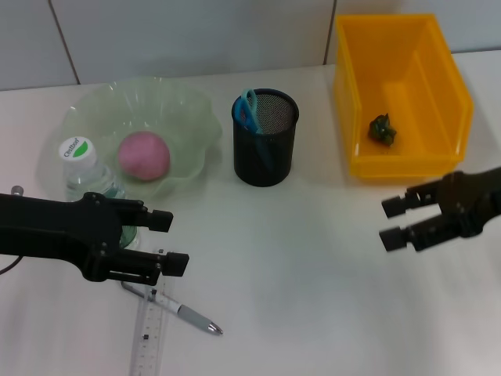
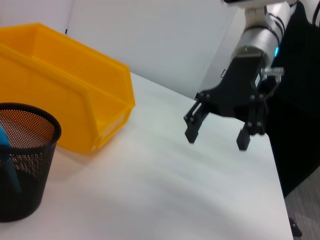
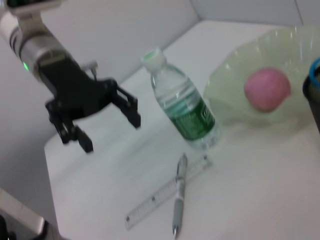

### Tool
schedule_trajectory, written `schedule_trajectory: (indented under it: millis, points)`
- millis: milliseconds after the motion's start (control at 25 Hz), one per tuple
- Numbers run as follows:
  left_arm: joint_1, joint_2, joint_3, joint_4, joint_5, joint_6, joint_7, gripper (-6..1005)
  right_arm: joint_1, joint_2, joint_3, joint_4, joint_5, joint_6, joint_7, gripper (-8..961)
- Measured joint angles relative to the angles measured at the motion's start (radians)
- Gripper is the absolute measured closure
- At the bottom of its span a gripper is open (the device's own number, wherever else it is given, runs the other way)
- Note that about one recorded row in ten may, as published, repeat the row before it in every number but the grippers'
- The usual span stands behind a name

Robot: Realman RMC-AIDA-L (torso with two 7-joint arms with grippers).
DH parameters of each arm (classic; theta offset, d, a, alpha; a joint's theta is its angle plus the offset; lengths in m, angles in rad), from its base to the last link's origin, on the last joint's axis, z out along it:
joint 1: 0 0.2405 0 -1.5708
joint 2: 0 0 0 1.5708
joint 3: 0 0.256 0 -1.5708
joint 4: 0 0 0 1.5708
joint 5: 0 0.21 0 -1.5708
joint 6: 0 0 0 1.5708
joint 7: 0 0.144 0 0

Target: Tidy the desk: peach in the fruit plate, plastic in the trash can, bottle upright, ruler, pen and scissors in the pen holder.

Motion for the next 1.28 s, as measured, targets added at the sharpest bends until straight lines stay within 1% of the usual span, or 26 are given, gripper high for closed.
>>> schedule_trajectory:
  millis: [240, 360, 520, 560, 600, 640, 720, 800, 960, 1080, 1280]
  points:
    - [0.0, -0.001, 0.005, 0.0, 0.003, -0.006, -0.032, 215, -0.002, 0.01, 0.001, 0.003, -0.056, 0.007, -0.016, 116]
    - [0.0, -0.001, 0.008, 0.005, 0.005, -0.008, -0.059, 215, -0.001, 0.011, 0.003, 0.003, -0.059, 0.008, -0.024, 114]
    - [0.001, 0.0, 0.01, 0.034, 0.014, 0.002, -0.135, 215, 0.003, 0.01, 0.008, 0.001, -0.059, 0.01, -0.027, 114]
    - [0.002, 0.001, 0.01, 0.05, 0.026, 0.004, -0.168, 215, 0.004, 0.01, 0.009, -0.001, -0.059, 0.01, -0.027, 114]
    - [0.0, 0.001, 0.011, 0.078, 0.055, 0.008, -0.24, 215, 0.005, 0.01, 0.01, -0.002, -0.059, 0.01, -0.027, 114]
    - [0.0, 0.001, 0.011, 0.078, 0.055, 0.008, -0.24, 215, 0.007, 0.01, 0.01, -0.002, -0.059, 0.01, -0.027, 114]
    - [-0.01, 0.001, 0.011, 0.108, 0.097, 0.011, -0.324, 215, 0.01, 0.01, 0.01, -0.003, -0.059, 0.012, -0.027, 114]
    - [-0.027, 0.0, 0.013, 0.137, 0.152, 0.011, -0.422, 215, 0.012, 0.01, 0.01, -0.005, -0.059, 0.021, -0.027, 114]
    - [-0.06, -0.002, 0.025, 0.184, 0.209, 0.011, -0.566, 215, 0.012, 0.009, 0.007, -0.009, -0.059, 0.031, -0.027, 114]
    - [-0.089, -0.003, 0.054, 0.209, 0.236, 0.013, -0.679, 215, 0.013, 0.006, 0.004, -0.011, -0.061, 0.035, -0.027, 114]
    - [-0.141, -0.006, 0.147, 0.216, 0.288, 0.027, -0.813, 214, 0.019, 0.003, 0.003, -0.016, -0.075, 0.035, -0.027, 114]
